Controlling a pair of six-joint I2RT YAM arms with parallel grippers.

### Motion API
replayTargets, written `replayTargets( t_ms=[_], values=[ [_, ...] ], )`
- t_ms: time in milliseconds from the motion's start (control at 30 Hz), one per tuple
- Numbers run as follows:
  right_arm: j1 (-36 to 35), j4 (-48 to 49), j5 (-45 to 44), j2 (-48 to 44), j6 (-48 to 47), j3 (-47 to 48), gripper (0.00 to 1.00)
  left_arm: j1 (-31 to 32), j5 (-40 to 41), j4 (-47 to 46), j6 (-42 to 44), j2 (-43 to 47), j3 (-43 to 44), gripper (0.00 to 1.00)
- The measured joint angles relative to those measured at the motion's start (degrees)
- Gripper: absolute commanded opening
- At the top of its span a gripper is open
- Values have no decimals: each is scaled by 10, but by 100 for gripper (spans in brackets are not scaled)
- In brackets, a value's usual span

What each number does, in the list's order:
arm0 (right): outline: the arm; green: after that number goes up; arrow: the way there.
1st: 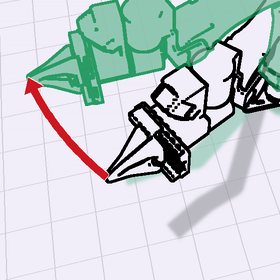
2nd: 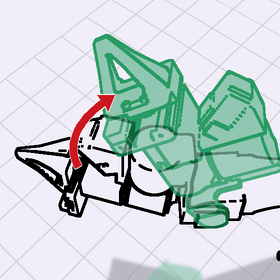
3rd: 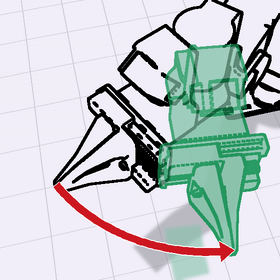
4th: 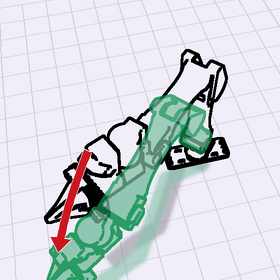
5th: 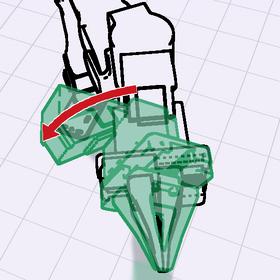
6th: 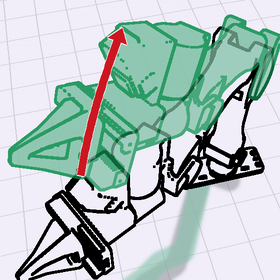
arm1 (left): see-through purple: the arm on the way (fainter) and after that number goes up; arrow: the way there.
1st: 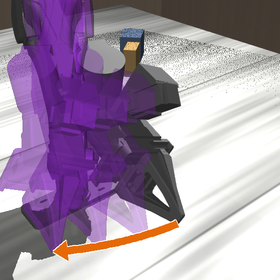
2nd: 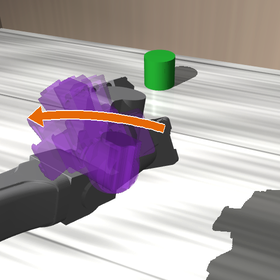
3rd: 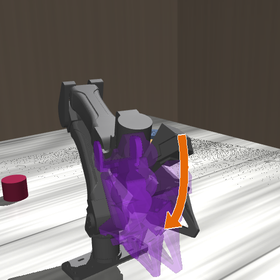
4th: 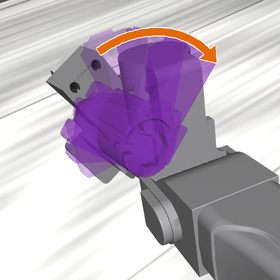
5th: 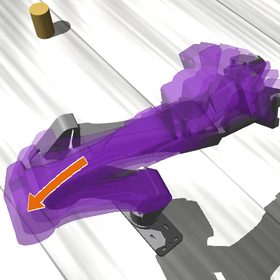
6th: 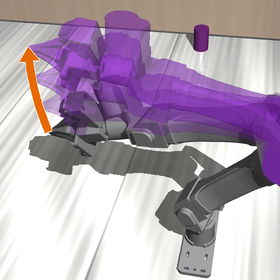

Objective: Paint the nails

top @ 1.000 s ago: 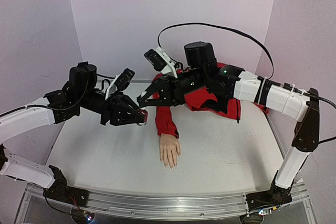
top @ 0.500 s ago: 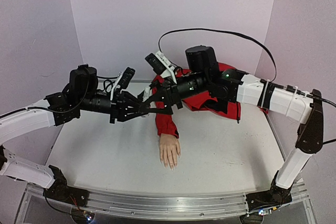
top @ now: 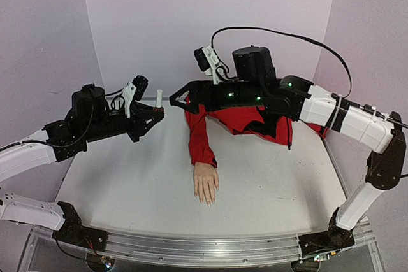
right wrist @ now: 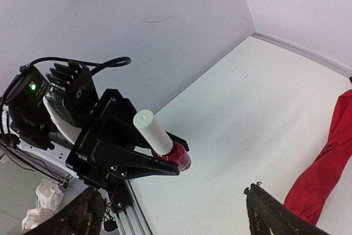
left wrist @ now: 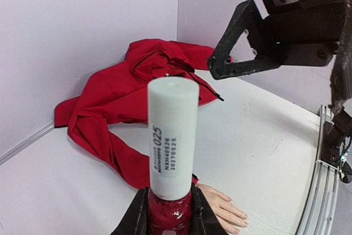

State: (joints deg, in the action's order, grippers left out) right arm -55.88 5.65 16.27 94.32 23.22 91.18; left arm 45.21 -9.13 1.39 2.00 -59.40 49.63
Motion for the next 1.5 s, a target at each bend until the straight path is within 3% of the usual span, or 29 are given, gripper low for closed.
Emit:
replayTargets(
  t_ms=[167, 400, 600, 833, 933, 1033, 1167, 1367, 1500],
  values=[
    [-17, -19, -56, 44, 31, 71, 69, 6, 41, 0, -1, 0, 0, 0],
    [-28, -41, -68, 108, 41, 139, 51, 16, 54, 0, -3, -2, 0, 0],
    [-30, -52, -68, 134, 37, 156, 32, 23, 53, 0, -4, -15, 0, 0],
    [-30, -52, -59, 136, 35, 162, 18, 25, 48, 0, -6, -21, 0, 0],
    [-29, -54, -55, 136, 26, 162, 0, 25, 43, 1, -12, -20, 0, 0],
    [-23, -53, -30, 136, 3, 161, 0, 22, 20, 3, -26, -20, 2, 0],
    [-13, -40, 55, 121, -60, 132, 0, -7, -101, 21, -36, -14, 4, 0],
    [-2, -20, 302, 53, -180, 46, 0, -33, -462, 45, -40, -50, 41, 0],
    [-3, -1, 388, 42, -210, 30, 0, -24, -558, 35, -38, -71, 54, 0]
  ],
)
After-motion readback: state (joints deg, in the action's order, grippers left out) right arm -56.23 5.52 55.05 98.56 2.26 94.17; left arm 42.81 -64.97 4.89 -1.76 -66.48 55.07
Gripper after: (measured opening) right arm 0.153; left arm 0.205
